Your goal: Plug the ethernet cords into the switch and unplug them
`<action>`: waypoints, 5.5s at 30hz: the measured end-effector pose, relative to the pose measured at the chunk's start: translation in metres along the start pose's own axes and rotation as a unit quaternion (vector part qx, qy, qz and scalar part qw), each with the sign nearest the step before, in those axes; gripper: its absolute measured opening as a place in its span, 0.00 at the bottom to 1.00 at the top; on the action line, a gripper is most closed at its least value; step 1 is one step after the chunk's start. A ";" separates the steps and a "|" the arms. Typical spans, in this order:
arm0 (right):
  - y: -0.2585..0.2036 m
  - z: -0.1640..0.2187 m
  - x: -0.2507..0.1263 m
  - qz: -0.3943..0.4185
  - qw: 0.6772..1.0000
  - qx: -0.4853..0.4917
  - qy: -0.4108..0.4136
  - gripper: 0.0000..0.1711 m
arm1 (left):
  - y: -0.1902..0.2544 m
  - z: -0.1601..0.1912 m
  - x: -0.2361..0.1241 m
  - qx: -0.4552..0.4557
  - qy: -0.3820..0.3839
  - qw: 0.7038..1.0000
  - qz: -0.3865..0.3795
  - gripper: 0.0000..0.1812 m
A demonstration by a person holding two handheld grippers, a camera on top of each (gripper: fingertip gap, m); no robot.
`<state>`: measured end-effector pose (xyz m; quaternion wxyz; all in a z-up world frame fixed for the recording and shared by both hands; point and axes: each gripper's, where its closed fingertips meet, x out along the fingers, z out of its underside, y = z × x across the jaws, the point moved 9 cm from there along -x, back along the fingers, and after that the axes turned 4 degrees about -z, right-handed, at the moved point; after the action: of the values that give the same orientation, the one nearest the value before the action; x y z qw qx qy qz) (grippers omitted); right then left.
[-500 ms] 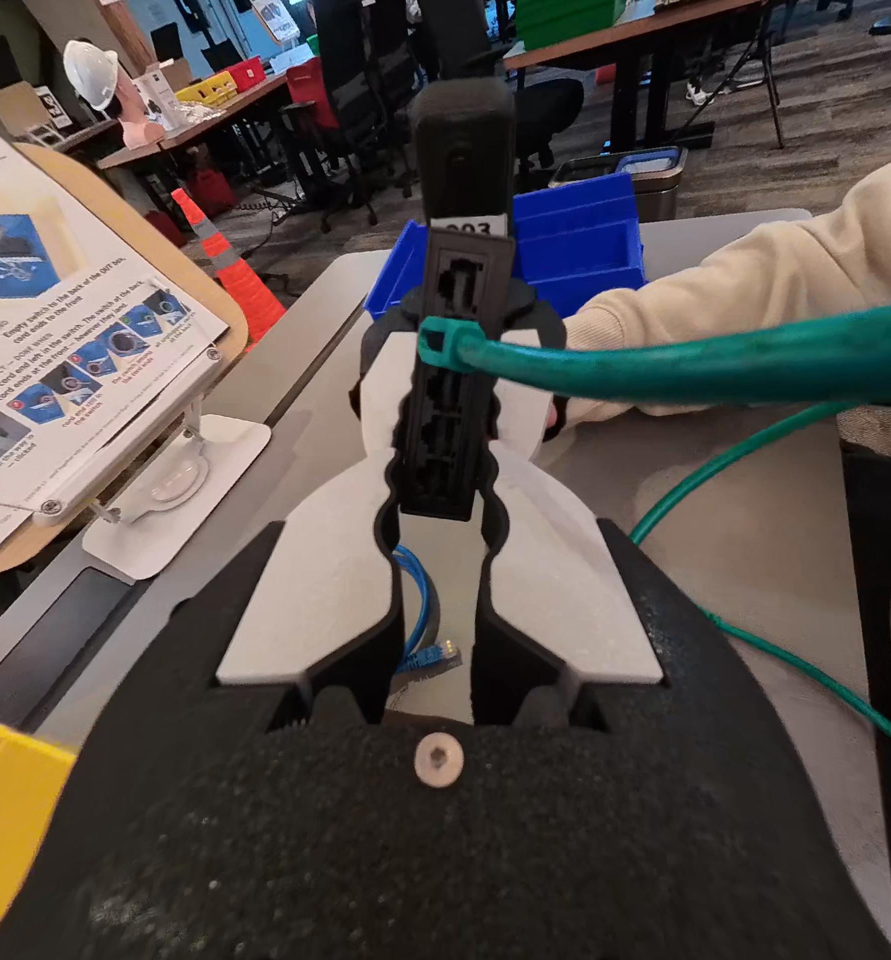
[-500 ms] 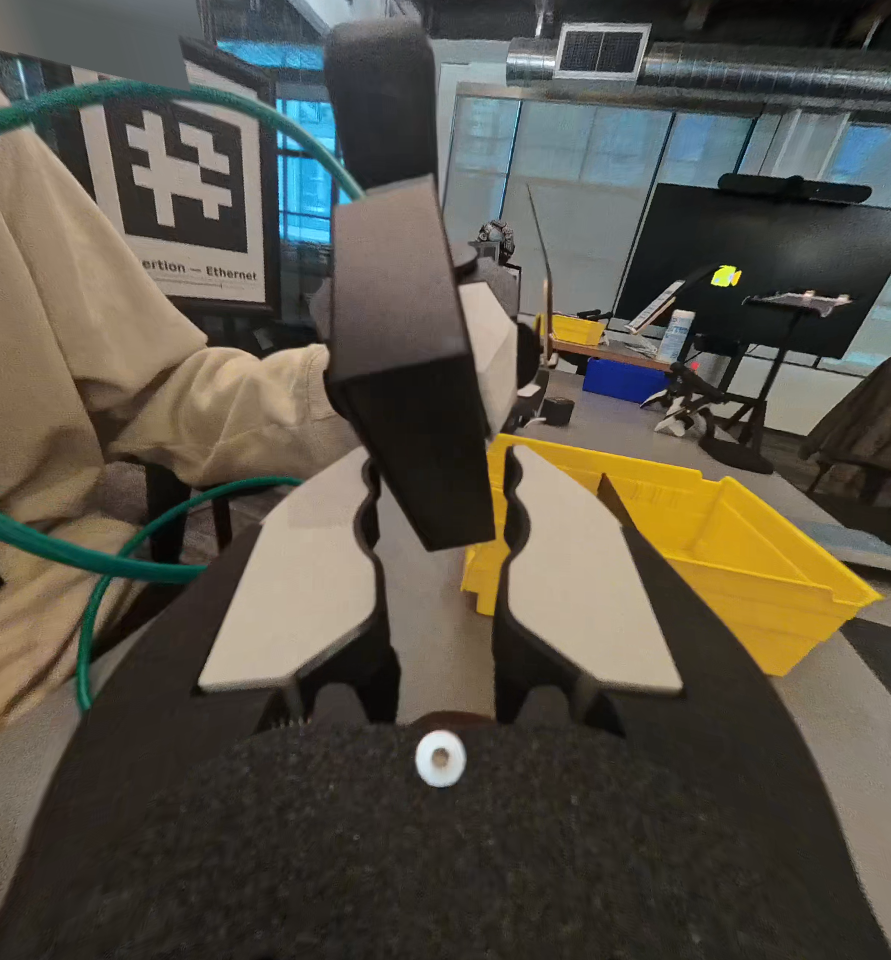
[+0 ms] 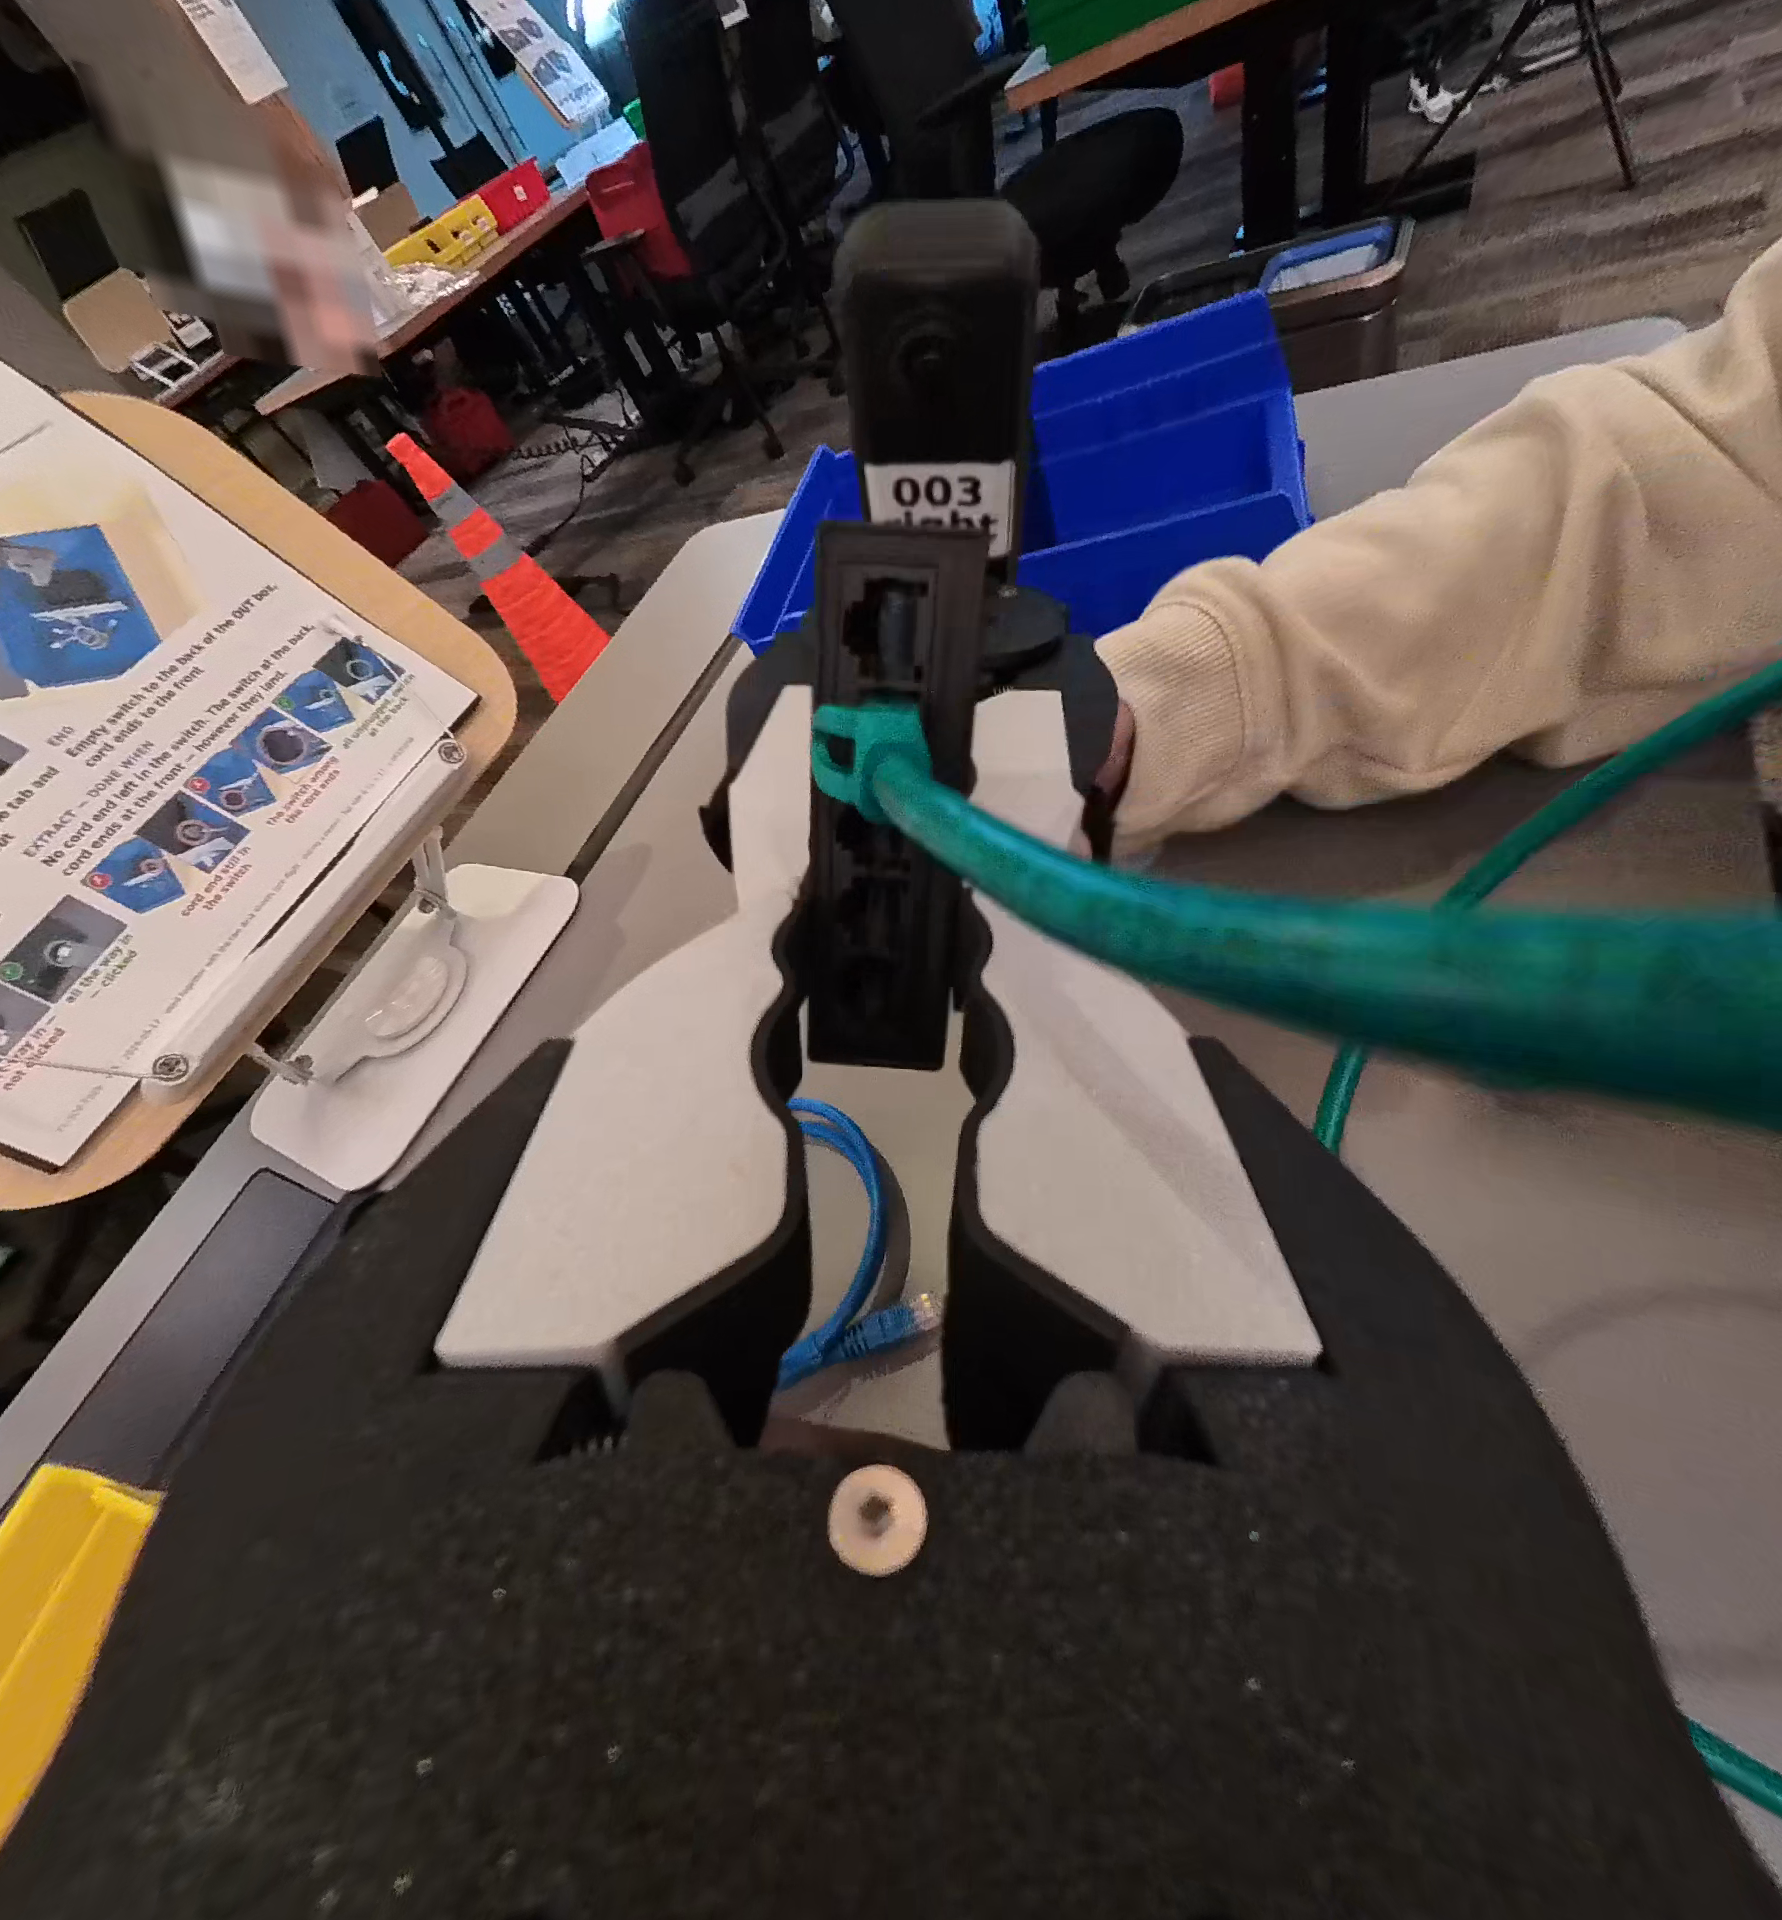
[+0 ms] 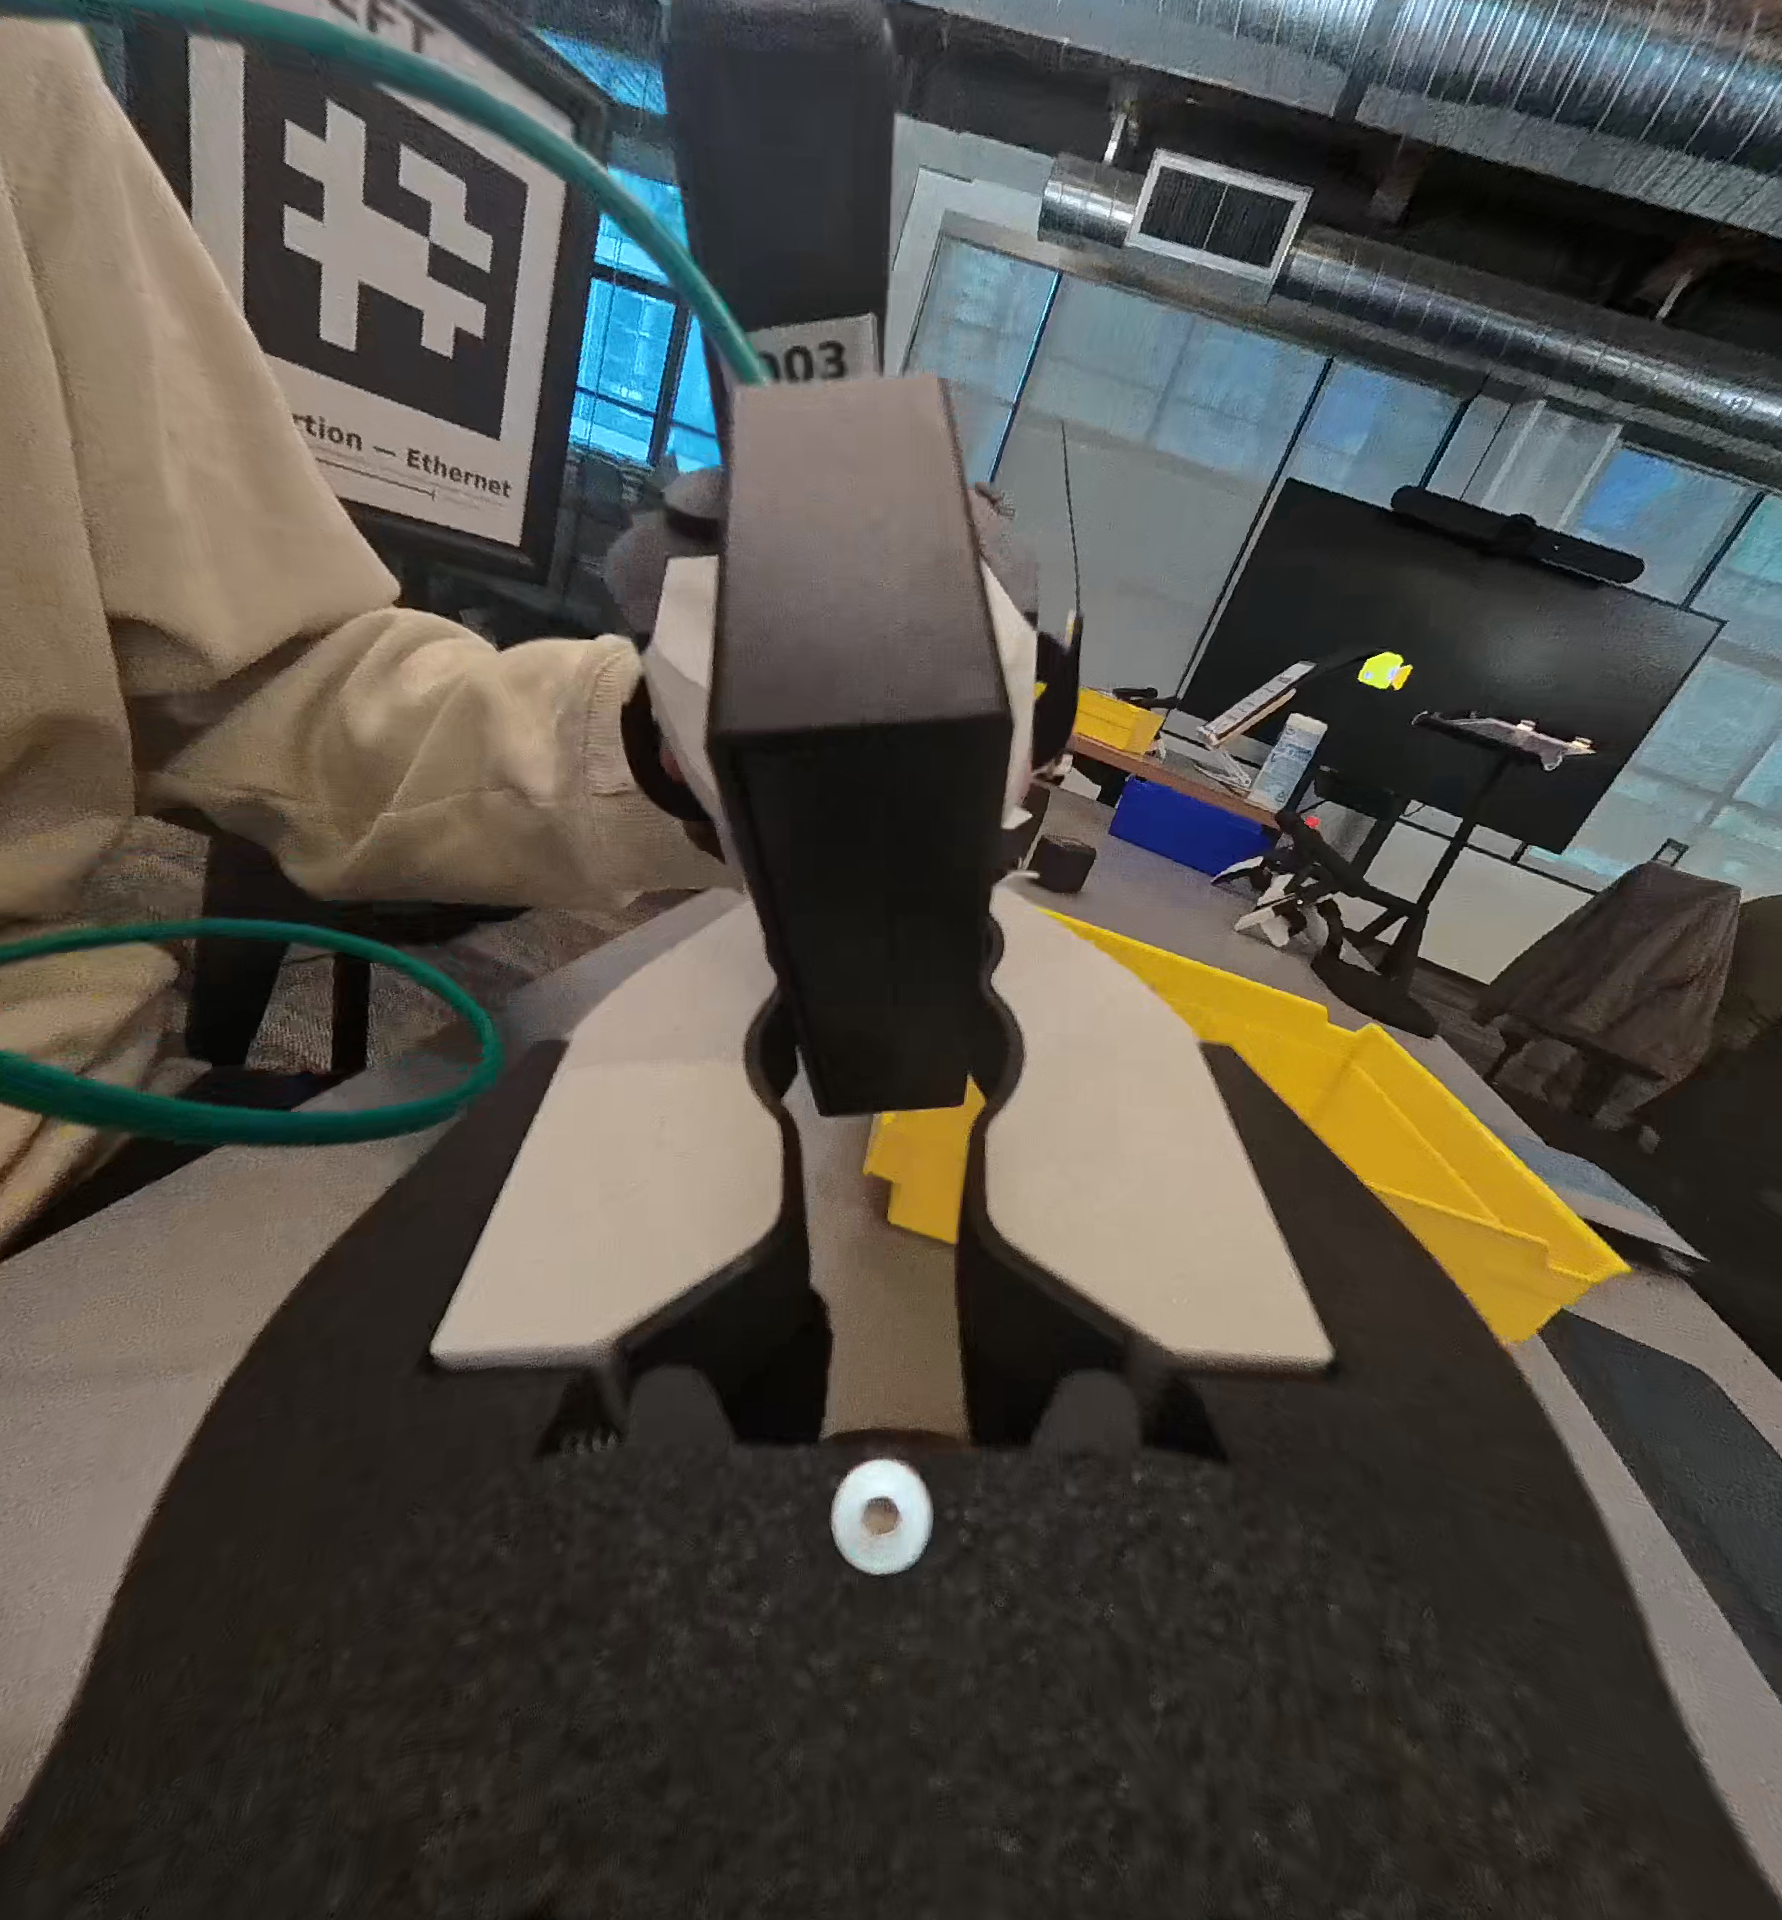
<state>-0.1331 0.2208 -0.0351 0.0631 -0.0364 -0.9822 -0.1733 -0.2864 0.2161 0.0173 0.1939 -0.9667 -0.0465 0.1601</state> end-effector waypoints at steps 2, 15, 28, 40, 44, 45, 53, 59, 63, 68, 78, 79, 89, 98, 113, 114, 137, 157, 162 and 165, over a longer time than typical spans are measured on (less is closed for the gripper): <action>0.001 -0.001 -0.003 -0.007 1.000 0.017 -0.003 0.17 | -0.001 0.003 0.002 0.000 -0.022 1.000 0.011 0.14; 0.002 0.011 -0.005 -0.012 0.999 0.024 -0.018 0.17 | 0.001 -0.009 -0.008 0.005 0.013 1.000 -0.013 0.16; 0.000 0.008 -0.004 -0.012 0.999 0.023 -0.032 0.22 | 0.005 0.005 0.013 0.010 -0.044 0.999 -0.020 0.15; 0.004 0.013 -0.009 -0.003 0.998 0.005 -0.057 0.16 | 0.002 -0.007 -0.002 -0.003 0.020 0.999 -0.036 0.13; 0.004 0.011 -0.008 0.001 0.997 0.013 -0.075 0.16 | 0.002 -0.005 -0.002 -0.007 0.024 0.999 -0.032 0.13; 0.003 0.007 -0.006 0.001 0.998 0.017 -0.058 0.17 | 0.002 -0.004 0.000 -0.009 0.018 1.000 -0.023 0.13; -0.001 -0.012 -0.003 -0.001 0.999 -0.025 -0.028 0.18 | 0.011 -0.007 0.006 0.030 0.033 0.998 -0.042 0.13; -0.001 0.007 -0.004 0.009 0.999 -0.001 -0.045 0.24 | 0.013 -0.009 0.005 0.038 0.034 0.998 -0.037 0.13; -0.005 0.005 -0.001 0.005 0.999 -0.021 -0.035 0.18 | 0.015 -0.012 0.005 0.027 0.053 0.998 -0.035 0.13; -0.005 0.005 0.002 -0.002 0.999 -0.013 -0.037 0.18 | 0.016 -0.013 0.006 0.008 0.073 0.996 -0.044 0.13; 0.005 0.010 -0.023 0.091 0.996 -0.012 0.017 0.18 | -0.017 0.009 -0.030 -0.120 -0.022 0.992 -0.011 0.20; 0.002 0.010 -0.029 0.100 0.995 -0.015 0.019 0.18 | -0.020 0.023 -0.030 -0.130 -0.057 0.990 -0.004 0.19; -0.047 0.016 -0.067 0.144 0.986 0.031 0.077 0.17 | -0.032 0.076 0.048 0.053 -0.299 0.944 0.128 0.18; -0.053 0.024 -0.070 0.136 0.986 0.057 0.075 0.18 | -0.106 0.104 0.149 -0.024 -0.359 0.909 0.212 0.18; -0.049 0.030 -0.069 0.121 0.983 0.100 0.091 0.18 | -0.127 0.159 0.193 -0.102 -0.412 0.825 0.374 0.10; -0.048 0.030 -0.069 0.122 0.983 0.102 0.091 0.18 | -0.123 0.157 0.191 -0.074 -0.411 0.833 0.364 0.10; -0.081 0.008 -0.032 0.229 0.889 -0.350 -0.189 0.18 | 0.001 -0.015 0.033 0.116 -0.369 0.903 0.187 0.05; -0.087 0.025 -0.029 0.180 0.828 -0.423 -0.322 0.18 | 0.013 0.004 0.062 0.133 -0.441 0.851 0.253 0.05; -0.085 0.028 -0.029 0.178 0.831 -0.414 -0.326 0.18 | 0.015 0.009 0.066 0.137 -0.451 0.846 0.248 0.05; -0.087 0.030 -0.027 0.171 0.838 -0.404 -0.325 0.18 | 0.018 0.016 0.068 0.152 -0.462 0.836 0.254 0.05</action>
<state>-0.1178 0.1486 -0.0956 -0.2515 -0.2798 -0.7674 -0.5193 -0.2267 0.2160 -0.0238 0.2469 -0.7163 0.1415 0.6372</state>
